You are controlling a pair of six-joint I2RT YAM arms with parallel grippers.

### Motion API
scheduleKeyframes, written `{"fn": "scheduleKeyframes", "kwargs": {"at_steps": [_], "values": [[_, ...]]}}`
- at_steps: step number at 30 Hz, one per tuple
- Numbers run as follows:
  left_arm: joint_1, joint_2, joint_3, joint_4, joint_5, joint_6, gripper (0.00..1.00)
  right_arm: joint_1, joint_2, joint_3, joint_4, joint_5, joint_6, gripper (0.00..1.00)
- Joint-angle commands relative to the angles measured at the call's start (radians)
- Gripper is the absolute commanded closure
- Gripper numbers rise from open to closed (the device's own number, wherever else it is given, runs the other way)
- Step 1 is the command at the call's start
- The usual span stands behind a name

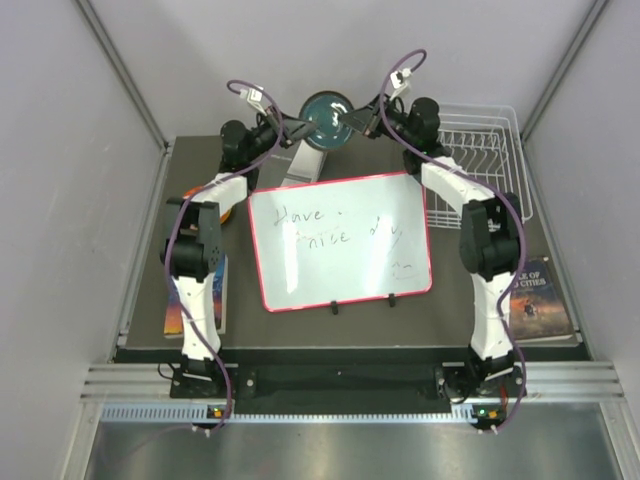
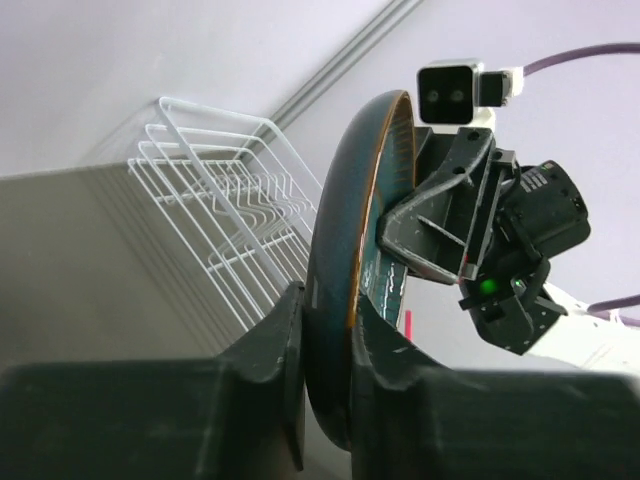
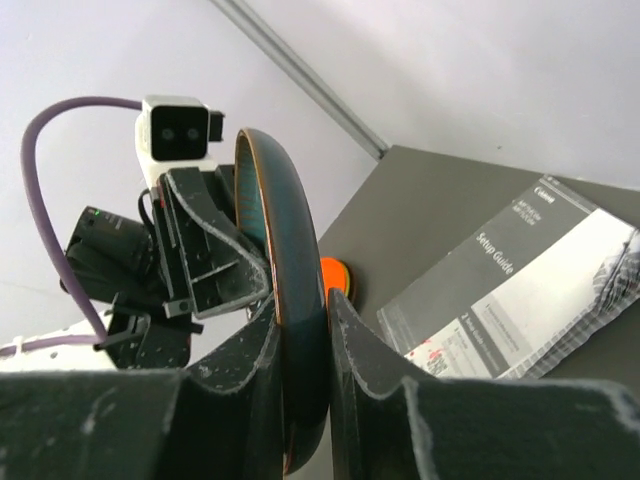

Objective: Unload the plates from the dish rack

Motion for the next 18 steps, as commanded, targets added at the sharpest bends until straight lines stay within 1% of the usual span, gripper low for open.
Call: {"fn": "scheduleKeyframes", "kwargs": {"at_steps": [1,2,3,4,5,7,8,10,11,14,18], "values": [[-0.002,0.002,0.024,0.026,0.007,0.050,1.00,0.029,-0.022,0.071,0.073,-0.068,0.049,0.99],[-0.001,-0.006,0.021,0.020,0.009,0.070,1.00,0.029,-0.023,0.070,0.070,-0.070,0.041,0.86],[-0.001,-0.012,0.018,0.011,0.006,0.084,1.00,0.028,-0.025,0.068,0.068,-0.067,0.038,0.75],[0.001,-0.018,0.012,-0.020,0.004,0.104,1.00,0.025,-0.025,0.068,0.064,-0.065,0.032,0.67],[0.002,-0.041,-0.005,-0.041,-0.013,0.151,1.00,0.020,-0.028,0.068,0.056,-0.064,0.023,0.61],[0.007,-0.064,-0.022,-0.099,-0.031,0.204,1.00,0.011,-0.033,0.067,0.041,-0.056,0.015,0.56],[0.013,-0.083,-0.025,-0.126,-0.037,0.248,1.00,-0.001,-0.036,0.062,0.036,-0.054,0.009,0.50],[0.025,-0.103,-0.037,-0.172,-0.050,0.294,1.00,-0.026,-0.045,0.054,0.016,-0.048,-0.011,0.45],[0.042,-0.124,-0.048,-0.175,-0.060,0.303,1.00,-0.035,-0.057,0.042,0.008,-0.045,-0.022,0.38],[0.088,-0.170,-0.107,-0.158,-0.076,0.307,1.00,-0.081,-0.097,0.009,-0.057,-0.025,-0.088,0.36],[0.153,-0.218,-0.170,-0.155,-0.077,0.314,1.00,-0.147,-0.161,-0.068,-0.076,0.001,-0.134,0.35]]}}
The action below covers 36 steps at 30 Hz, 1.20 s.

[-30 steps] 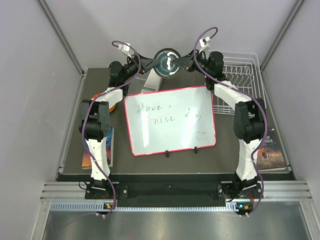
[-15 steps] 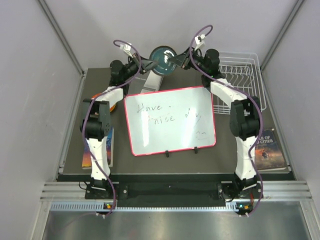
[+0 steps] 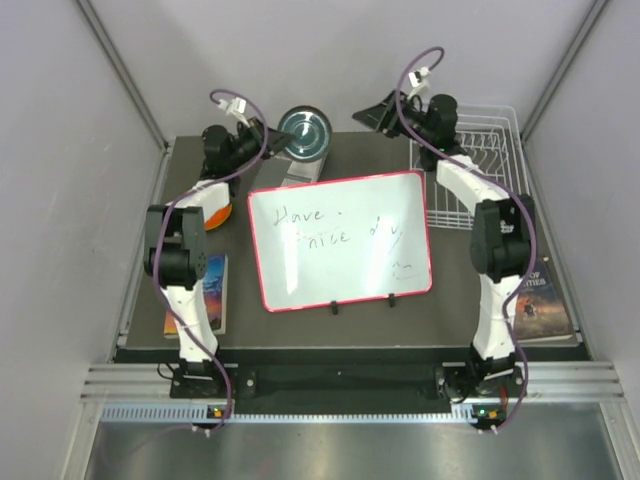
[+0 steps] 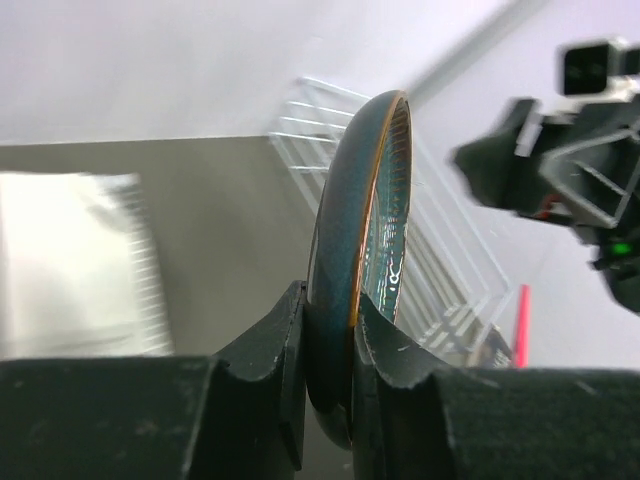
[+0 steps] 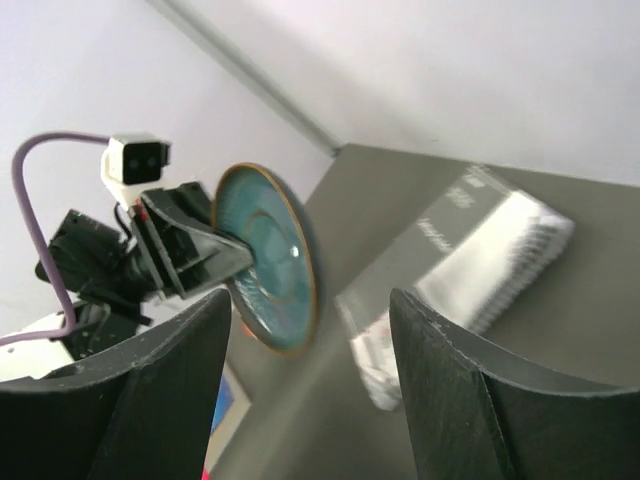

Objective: Unload the plates from the dish rack

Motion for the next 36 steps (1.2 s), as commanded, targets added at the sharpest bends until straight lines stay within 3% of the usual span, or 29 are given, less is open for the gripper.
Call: {"fn": "scheduleKeyframes", "kwargs": {"at_steps": [1,13,25,36], "values": [[0.087,-0.134,-0.066,0.037,-0.036,0.054,1.00,-0.104,-0.147,-0.065,0.006,0.027,-0.089,0.35],[0.345,-0.276,-0.330,0.020,-0.106,0.090,1.00,-0.239,-0.336,-0.427,0.031,0.053,-0.134,0.35],[0.518,-0.275,-0.481,0.020,-0.145,0.077,1.00,-0.238,-0.414,-0.455,-0.047,0.047,-0.210,0.35],[0.557,-0.226,-0.530,-0.013,-0.165,0.109,1.00,-0.238,-0.425,-0.450,-0.090,0.070,-0.236,0.34]]}}
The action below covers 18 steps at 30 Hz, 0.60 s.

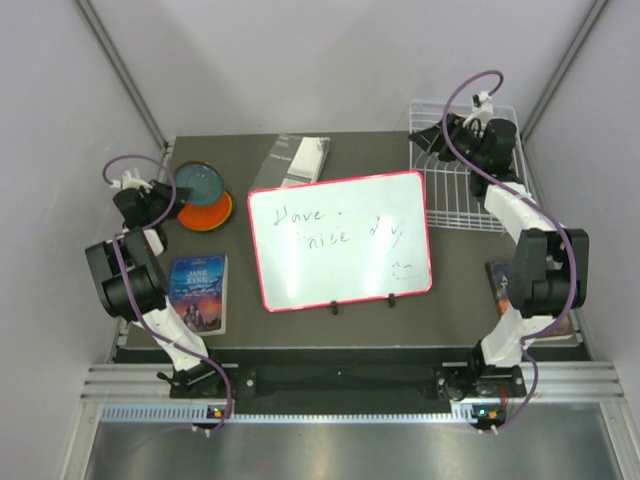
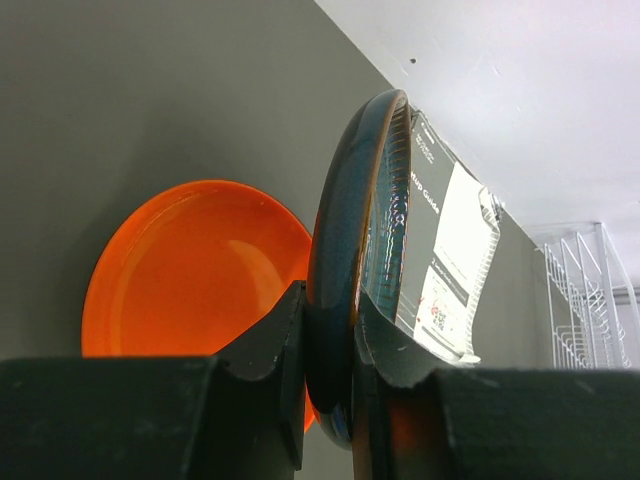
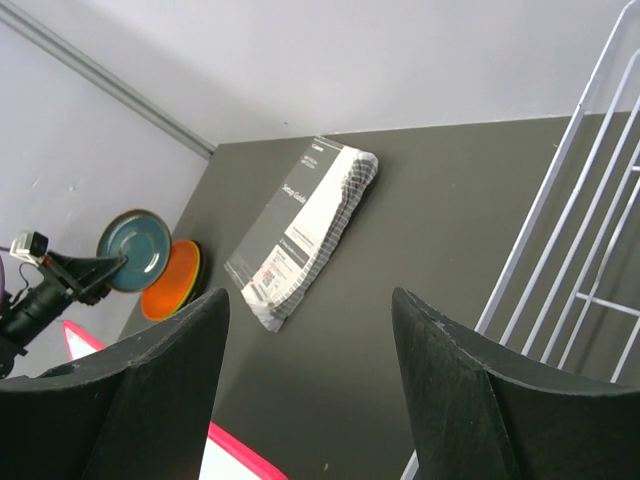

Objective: Unload the plates from the dish rack

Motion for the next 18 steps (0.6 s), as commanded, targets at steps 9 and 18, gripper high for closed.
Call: {"fn": "scheduleKeyframes", "kwargs": {"at_steps": [9,18], "values": [[0.005,-0.004,-0.039,-0.029,-0.079,0.112,1.00,-0.004,-0.047,0.012,-0.008,0.012,-0.039,0.33],[0.003,0.013,-0.032,-0.094,-0.125,0.144,0.91,-0.004,-0.042,0.012,0.001,0.001,-0.028,0.33]]}}
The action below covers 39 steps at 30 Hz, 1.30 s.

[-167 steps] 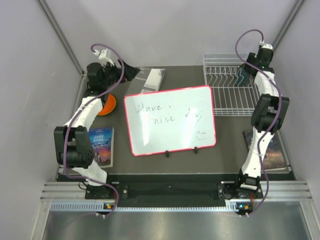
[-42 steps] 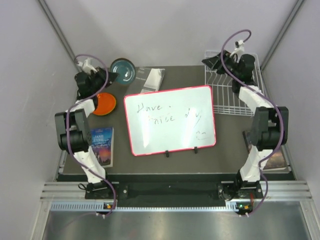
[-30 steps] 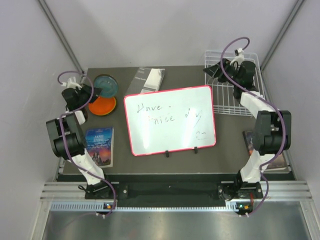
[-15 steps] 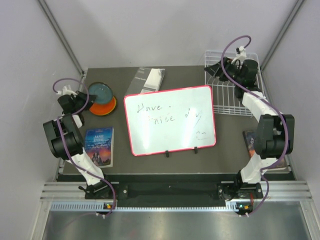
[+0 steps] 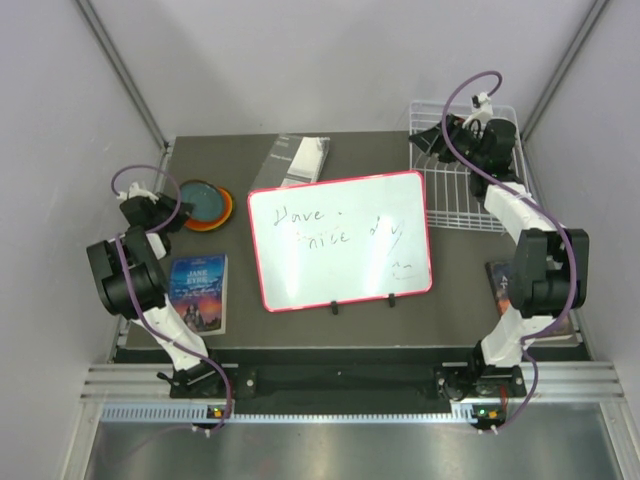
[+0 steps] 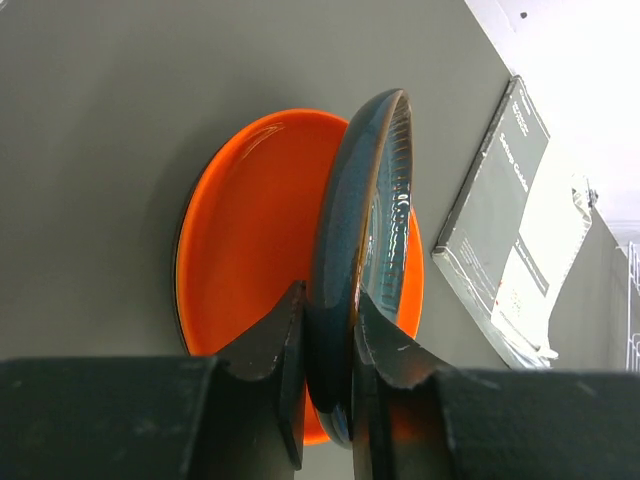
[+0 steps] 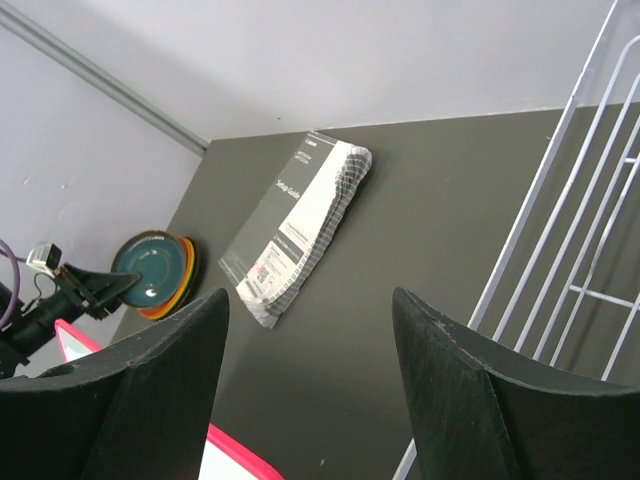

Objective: Unload the plates from the dish rack

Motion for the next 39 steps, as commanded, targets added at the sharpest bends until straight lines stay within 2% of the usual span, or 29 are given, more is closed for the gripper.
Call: {"fn": "scheduleKeyframes", "kwargs": {"at_steps": [1,4,10,13,15,18,21,27,30,37,39], "values": [[0.004,-0.007,0.014,-0.001,-0.038,0.044,0.84,-0.004,-0.044,0.012,0.028,-0.007,-0.013,0.33],[0.004,-0.004,0.020,-0.028,-0.046,0.051,0.57,-0.004,-0.044,0.007,0.032,-0.006,-0.012,0.33],[0.004,-0.024,0.054,-0.107,-0.049,0.082,0.45,-0.002,-0.048,0.004,0.027,-0.004,-0.010,0.33],[0.001,-0.036,0.092,-0.168,-0.016,0.102,0.45,-0.004,-0.062,0.006,-0.010,0.016,-0.048,0.33],[-0.003,-0.058,0.123,-0.200,-0.018,0.116,0.25,-0.004,-0.077,0.013,-0.053,0.054,-0.094,0.33],[-0.005,-0.101,0.138,-0.231,-0.030,0.136,0.01,-0.004,-0.097,0.015,-0.114,0.105,-0.148,0.32],[-0.008,-0.130,0.187,-0.337,-0.061,0.177,0.01,-0.004,-0.109,0.012,-0.145,0.137,-0.174,0.32],[-0.040,-0.210,0.274,-0.450,-0.052,0.223,0.01,-0.004,-0.151,-0.017,-0.174,0.243,-0.216,0.32],[-0.077,-0.257,0.294,-0.472,-0.090,0.249,0.01,-0.004,-0.171,-0.025,-0.198,0.281,-0.248,0.31],[-0.108,-0.331,0.357,-0.548,-0.069,0.257,0.01,-0.004,-0.212,-0.049,-0.214,0.301,-0.280,0.31],[-0.148,-0.363,0.356,-0.541,-0.079,0.269,0.01,-0.004,-0.237,-0.072,-0.214,0.315,-0.291,0.31]]}}
